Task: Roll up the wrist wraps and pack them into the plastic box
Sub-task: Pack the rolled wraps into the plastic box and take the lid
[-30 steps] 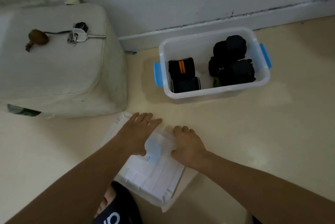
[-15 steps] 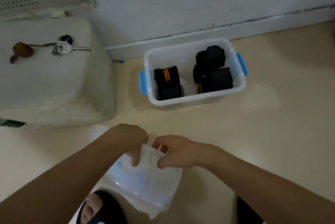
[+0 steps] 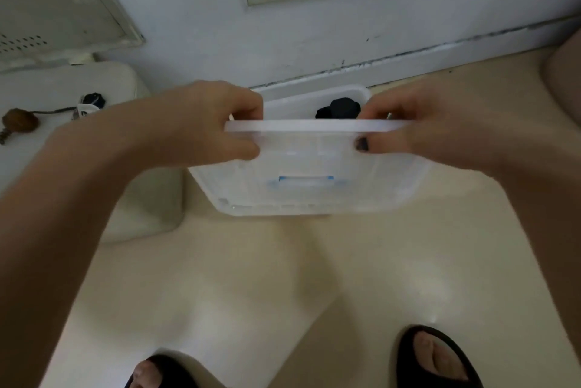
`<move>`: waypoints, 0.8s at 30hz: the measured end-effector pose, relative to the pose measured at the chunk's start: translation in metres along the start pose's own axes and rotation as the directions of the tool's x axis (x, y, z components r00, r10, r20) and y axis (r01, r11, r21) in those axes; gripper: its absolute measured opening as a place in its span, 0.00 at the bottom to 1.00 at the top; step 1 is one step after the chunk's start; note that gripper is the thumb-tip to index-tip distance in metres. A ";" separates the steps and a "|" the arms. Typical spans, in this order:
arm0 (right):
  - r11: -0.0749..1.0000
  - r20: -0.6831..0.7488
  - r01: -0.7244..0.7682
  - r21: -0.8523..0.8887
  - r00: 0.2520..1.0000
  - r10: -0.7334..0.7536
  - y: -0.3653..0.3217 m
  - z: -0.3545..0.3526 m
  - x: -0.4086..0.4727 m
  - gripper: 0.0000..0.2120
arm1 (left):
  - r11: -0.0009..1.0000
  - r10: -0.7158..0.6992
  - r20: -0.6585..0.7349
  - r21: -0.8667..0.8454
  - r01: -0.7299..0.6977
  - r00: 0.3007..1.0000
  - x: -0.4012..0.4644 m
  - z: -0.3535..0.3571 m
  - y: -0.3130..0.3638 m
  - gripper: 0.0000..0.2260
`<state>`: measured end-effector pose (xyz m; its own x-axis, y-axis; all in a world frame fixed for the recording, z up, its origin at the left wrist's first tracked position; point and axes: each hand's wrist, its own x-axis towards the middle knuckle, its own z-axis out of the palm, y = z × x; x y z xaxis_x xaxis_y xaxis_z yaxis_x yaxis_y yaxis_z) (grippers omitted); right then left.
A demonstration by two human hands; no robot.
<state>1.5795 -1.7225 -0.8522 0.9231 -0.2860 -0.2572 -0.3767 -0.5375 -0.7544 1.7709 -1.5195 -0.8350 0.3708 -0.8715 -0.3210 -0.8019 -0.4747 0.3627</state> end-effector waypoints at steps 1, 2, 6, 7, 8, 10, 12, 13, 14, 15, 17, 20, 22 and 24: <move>1.000 -0.048 0.017 -0.003 0.999 -0.017 0.002 -0.005 -0.001 0.02 | 1.000 0.027 -0.085 0.009 -0.027 0.996 0.000 -0.003 0.000 0.08; 1.000 -0.085 0.028 -0.010 0.996 -0.029 0.004 -0.010 -0.002 0.01 | 0.999 0.052 -0.147 0.005 -0.052 0.988 0.001 -0.004 0.002 0.07; 0.992 -0.244 0.107 -0.063 0.962 -0.119 0.006 -0.020 -0.009 0.02 | 0.985 0.171 -0.321 0.027 -0.171 0.931 0.004 -0.006 0.009 0.06; 0.990 -0.307 0.120 -0.079 0.941 -0.139 0.007 -0.021 -0.008 0.03 | 0.976 0.214 -0.379 0.061 -0.207 0.900 0.007 -0.006 0.009 0.06; 0.985 -0.372 0.126 -0.119 0.914 -0.162 0.009 -0.020 -0.005 0.03 | 0.968 0.252 -0.439 0.105 -0.229 0.862 0.010 -0.003 0.009 0.06; 0.947 -0.491 0.130 -0.294 0.829 -0.266 0.015 -0.014 0.003 0.03 | 0.955 0.293 -0.553 0.200 -0.217 0.780 0.017 0.009 0.008 0.05; 0.886 -0.563 0.100 -0.454 0.738 -0.372 0.033 -0.002 0.017 0.07 | 0.946 0.302 -0.630 0.293 -0.141 0.716 0.027 0.031 0.011 0.07; 0.871 -0.565 0.069 -0.487 0.735 -0.375 0.044 0.006 0.024 0.10 | 0.936 0.300 -0.631 0.338 -0.094 0.716 0.033 0.046 0.010 0.10; 0.870 -0.547 0.037 -0.492 0.764 -0.342 0.057 0.016 0.030 0.14 | 0.926 0.283 -0.613 0.376 -0.043 0.738 0.038 0.063 0.008 0.13; 0.873 -0.507 0.003 -0.487 0.813 -0.286 0.069 0.027 0.035 0.18 | 0.915 0.257 -0.582 0.403 -0.001 0.771 0.044 0.083 0.003 0.14; 0.879 -0.378 -0.081 -0.469 0.918 -0.117 0.090 0.050 0.036 0.24 | 0.904 0.215 -0.452 0.427 -0.002 0.866 0.050 0.123 -0.007 0.15; 0.921 -0.248 -0.139 -0.363 0.968 0.048 0.110 0.075 0.030 0.27 | 0.940 0.184 -0.338 0.335 -0.065 0.923 0.048 0.161 -0.022 0.08; 0.941 -0.294 -0.122 -0.315 0.955 0.026 0.116 0.080 0.029 0.28 | 0.961 0.192 -0.349 0.255 -0.104 0.917 0.046 0.161 -0.029 0.08; 0.948 -0.395 -0.114 -0.297 0.919 -0.014 0.115 0.080 0.029 0.23 | 0.964 0.200 -0.309 0.233 -0.130 0.930 0.043 0.154 -0.034 0.12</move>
<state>1.5694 -1.7298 -0.9949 0.8225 -0.5687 0.0127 -0.4851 -0.7128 -0.5065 1.7419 -1.5217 -0.9964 0.3292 -0.9432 0.0446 -0.9301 -0.3158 0.1873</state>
